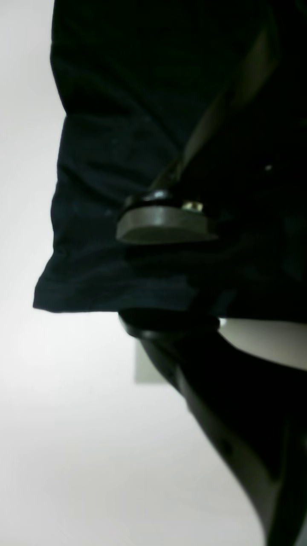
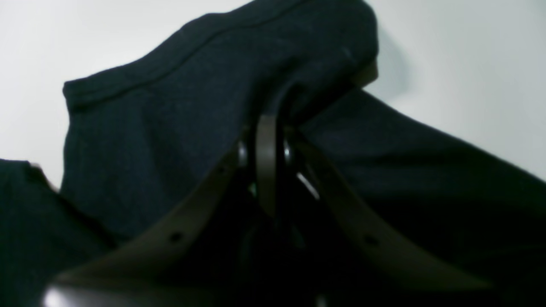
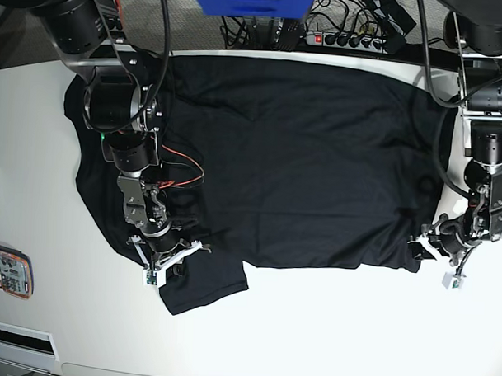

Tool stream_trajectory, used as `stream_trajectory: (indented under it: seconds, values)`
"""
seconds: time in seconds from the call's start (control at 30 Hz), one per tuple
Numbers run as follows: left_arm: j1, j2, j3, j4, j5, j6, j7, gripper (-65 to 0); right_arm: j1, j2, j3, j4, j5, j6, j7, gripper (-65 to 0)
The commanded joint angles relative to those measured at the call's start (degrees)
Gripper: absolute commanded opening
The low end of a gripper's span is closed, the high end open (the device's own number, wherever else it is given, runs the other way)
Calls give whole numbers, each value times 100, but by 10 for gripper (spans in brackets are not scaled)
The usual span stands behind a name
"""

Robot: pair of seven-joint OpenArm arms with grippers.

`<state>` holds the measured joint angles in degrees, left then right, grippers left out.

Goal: Fold the T-shirt properly
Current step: 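Grasp the hem corners of the shirt with both grippers, then lift the hem and fold it toward the collar with both grippers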

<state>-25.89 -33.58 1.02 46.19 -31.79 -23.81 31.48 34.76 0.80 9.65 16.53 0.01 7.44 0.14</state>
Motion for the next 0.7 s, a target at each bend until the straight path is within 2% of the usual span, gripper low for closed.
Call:
stream_trajectory:
  seconds: [0.0,0.23,0.33,0.47,0.53,0.67]
  values:
    - [-176,13,-36,97,-52,-23,-120,-407,-87,-14,-11,-93,-129,-72,-845,-650]
    - [-193,-13,-44,71,274,-23,-463,-407,-87,-14,-11,-93,-129,-72,-845,-650]
    - [-185,-145,-44,88,309,-32,-472,-407,-87,-5,-11,-93,-129,-72,-845,-650]
    - [-176,-145,-53,97,300,-348,-480,-399,-87,4,-11,-93,-129,-72,-845,-650]
    - [-167,-145,-53,97,300,-392,-489,-368,-87,4,-11,-93,-129,-72,-845,-650]
    - [-167,-145,-53,71,300,-419,-489,-263,-87,4,-11,-93,-129,-63,-845,-650]
